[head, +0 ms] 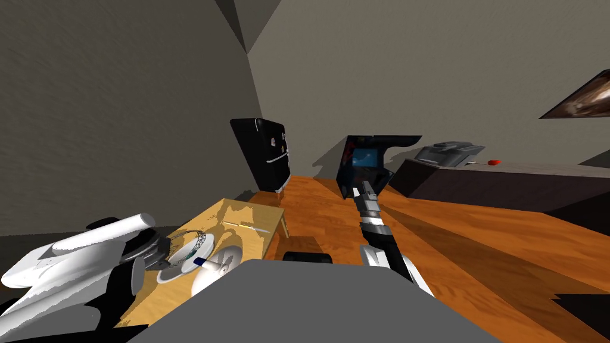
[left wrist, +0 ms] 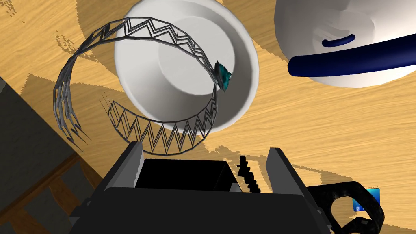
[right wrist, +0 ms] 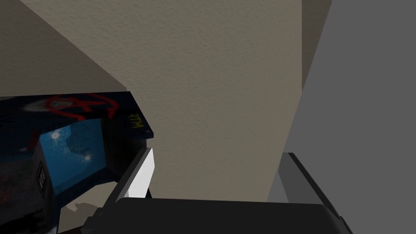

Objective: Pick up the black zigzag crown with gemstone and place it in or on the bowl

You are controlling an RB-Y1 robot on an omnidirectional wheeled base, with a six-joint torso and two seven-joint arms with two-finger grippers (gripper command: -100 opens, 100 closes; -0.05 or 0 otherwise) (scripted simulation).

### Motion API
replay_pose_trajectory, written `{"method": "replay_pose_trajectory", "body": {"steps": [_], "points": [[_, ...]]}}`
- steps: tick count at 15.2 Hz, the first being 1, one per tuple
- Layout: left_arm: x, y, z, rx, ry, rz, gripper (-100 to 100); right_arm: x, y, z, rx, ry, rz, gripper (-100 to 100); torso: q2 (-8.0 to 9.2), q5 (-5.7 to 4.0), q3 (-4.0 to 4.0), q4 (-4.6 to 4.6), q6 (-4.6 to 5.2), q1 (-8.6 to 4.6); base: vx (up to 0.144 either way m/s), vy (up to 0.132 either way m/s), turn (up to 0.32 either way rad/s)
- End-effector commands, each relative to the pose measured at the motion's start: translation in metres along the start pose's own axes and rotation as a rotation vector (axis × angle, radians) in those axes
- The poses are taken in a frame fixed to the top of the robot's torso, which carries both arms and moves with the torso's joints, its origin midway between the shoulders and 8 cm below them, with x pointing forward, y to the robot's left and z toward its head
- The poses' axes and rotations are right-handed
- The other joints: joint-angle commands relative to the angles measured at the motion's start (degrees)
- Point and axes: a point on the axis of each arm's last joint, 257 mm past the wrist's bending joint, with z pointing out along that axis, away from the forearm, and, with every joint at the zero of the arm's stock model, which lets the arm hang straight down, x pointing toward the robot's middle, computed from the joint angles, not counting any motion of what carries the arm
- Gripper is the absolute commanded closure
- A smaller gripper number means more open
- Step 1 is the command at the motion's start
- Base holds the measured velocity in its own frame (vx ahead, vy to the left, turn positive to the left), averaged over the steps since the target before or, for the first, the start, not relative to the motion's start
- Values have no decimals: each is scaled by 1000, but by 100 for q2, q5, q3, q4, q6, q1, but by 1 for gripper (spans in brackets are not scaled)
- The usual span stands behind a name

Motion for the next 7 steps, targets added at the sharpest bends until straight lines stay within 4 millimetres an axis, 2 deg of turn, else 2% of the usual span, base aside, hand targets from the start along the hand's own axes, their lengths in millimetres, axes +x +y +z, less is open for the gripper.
{"method": "replay_pose_trajectory", "body": {"steps": [1,2,7], "points": [[-5,-2,-10,-3,-1,-1,-100,0,0,0,0,0,0,0,0,0,0,0,0,0,4,-24,-16],[-2,-1,-4,0,-1,0,-100,0,0,0,0,0,0,0,0,0,0,0,0,-1,2,-14,-3],[-2,0,-5,-3,0,0,-100,0,0,0,0,0,0,0,1,4,0,0,0,10,0,-1,0]]}}
